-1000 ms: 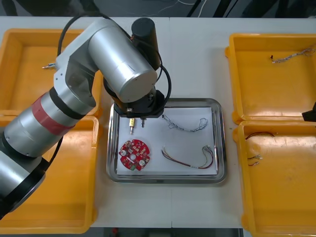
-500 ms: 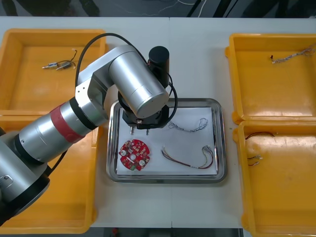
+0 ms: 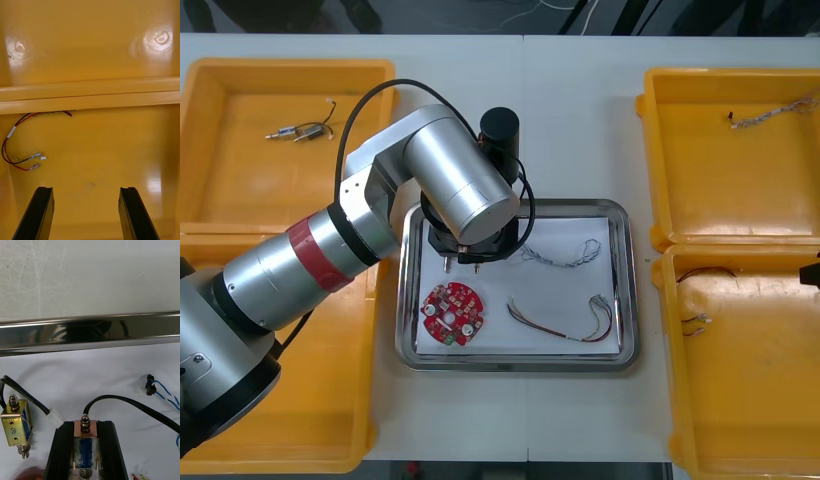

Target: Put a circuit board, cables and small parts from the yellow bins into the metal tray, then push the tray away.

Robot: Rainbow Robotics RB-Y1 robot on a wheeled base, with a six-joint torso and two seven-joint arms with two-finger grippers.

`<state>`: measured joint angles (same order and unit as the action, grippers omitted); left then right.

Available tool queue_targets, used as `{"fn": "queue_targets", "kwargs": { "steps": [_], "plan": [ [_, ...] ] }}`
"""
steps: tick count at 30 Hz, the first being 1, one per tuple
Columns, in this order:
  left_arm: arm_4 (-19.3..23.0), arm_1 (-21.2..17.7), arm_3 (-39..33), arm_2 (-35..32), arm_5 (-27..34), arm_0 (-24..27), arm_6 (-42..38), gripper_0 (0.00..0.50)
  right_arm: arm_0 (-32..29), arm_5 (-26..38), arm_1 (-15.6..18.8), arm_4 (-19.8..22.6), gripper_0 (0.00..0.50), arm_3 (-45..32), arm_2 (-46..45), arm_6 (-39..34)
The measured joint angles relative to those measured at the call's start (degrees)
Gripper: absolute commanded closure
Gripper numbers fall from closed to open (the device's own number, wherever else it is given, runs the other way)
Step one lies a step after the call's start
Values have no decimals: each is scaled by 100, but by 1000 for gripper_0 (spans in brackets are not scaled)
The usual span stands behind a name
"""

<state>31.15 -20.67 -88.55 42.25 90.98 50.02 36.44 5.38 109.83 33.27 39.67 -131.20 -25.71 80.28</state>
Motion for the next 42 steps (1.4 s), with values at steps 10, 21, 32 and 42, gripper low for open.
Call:
{"fn": "queue_targets", "kwargs": {
  "steps": [10, 21, 32, 42],
  "plan": [
    [-91, 0, 7, 0, -2, 0, 0, 0, -119, 0, -16, 31, 0, 167, 2, 0],
    [-103, 0, -29, 0, 4, 0, 0, 0, -148, 0, -16, 64, 0, 176, 19, 0],
    [201, -53, -737, -381, 865, 0, 0, 0, -154, 0, -16, 104, 0, 178, 22, 0],
    [711, -587, -1719, -1171, 1689, -50, 0, 0, -162, 0, -8, 164, 0, 181, 29, 0]
  ]
}}
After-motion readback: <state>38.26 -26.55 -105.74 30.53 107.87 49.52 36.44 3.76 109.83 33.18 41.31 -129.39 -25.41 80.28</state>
